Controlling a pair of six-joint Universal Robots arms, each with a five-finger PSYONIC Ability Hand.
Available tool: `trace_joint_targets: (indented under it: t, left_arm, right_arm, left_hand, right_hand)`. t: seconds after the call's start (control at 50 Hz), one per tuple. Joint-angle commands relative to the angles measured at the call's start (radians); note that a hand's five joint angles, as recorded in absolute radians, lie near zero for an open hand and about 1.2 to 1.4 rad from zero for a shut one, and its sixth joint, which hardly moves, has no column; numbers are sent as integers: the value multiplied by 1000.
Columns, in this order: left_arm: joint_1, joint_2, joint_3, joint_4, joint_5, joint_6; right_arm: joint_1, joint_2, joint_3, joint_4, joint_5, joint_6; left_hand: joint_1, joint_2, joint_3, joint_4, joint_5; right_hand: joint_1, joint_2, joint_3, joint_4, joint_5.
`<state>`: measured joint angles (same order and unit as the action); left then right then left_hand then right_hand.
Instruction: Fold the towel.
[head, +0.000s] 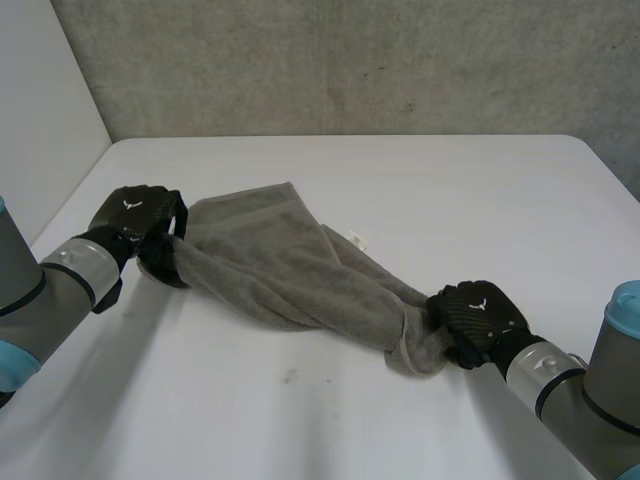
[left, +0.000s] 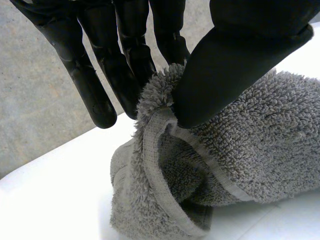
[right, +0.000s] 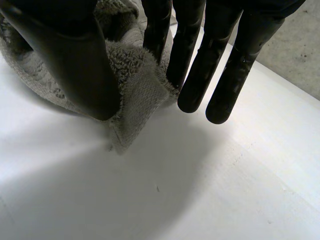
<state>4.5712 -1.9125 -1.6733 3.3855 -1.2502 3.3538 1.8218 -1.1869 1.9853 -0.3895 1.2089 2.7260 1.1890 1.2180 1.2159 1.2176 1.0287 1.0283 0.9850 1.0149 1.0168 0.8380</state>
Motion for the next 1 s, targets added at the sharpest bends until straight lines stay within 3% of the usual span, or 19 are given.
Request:
trace_joint_targets:
  t: [0.02,0.12,0.16,0.2,0.42,0.62,0.72,0.82,1.0]
  left_arm:
    - [0,3,0,0,0,-1]
    - [0,3,-2,0,0,-1]
    - [0,3,-3,0,0,-1]
    - [0,3,-3,0,0,-1]
    - [-5,40,-17,-35,0,-1]
    - [-32,334,-120,-130,5,-36]
    - [-103,455,-207,-187,17,-111]
    - [-176,457,-252,-248,21,-113]
    - [-186,394,-252,-250,20,-108]
  right_arm:
    - [11,1,-3,0,1,0]
    - [11,3,-17,3,0,0]
    - [11,3,-37,11,0,3]
    - [11,-2,-54,17,0,9]
    - [-10,-174,-212,212,-5,15]
    - [-202,-336,-439,470,-49,14]
    - [-251,-315,-574,604,-68,12]
    - [-256,-223,-611,676,-86,8]
    - [-234,-135,-592,713,-103,-2]
  left_hand:
    - [207,178,180,179,193]
    - [207,178,180,179,193]
    - [207,178,180,179,193]
    - [207,178,180,179,193]
    - [207,178,180,179,193]
    - [207,178,180,179,193]
    - [207,178,180,179,193]
    - [207,178,180,179,193]
    - [207,178,180,179,193]
  right_hand:
    - [5,48,18,16,21]
    - [20,63,33,31,35]
    - [308,352,322,320,324]
    - [367,411,381,379,383]
    - [368,411,381,379,384]
    - [368,411,381,379,384]
    - [368,411,381,379,384]
    - [368,411,381,379,384]
    - [368,411,381,379,384]
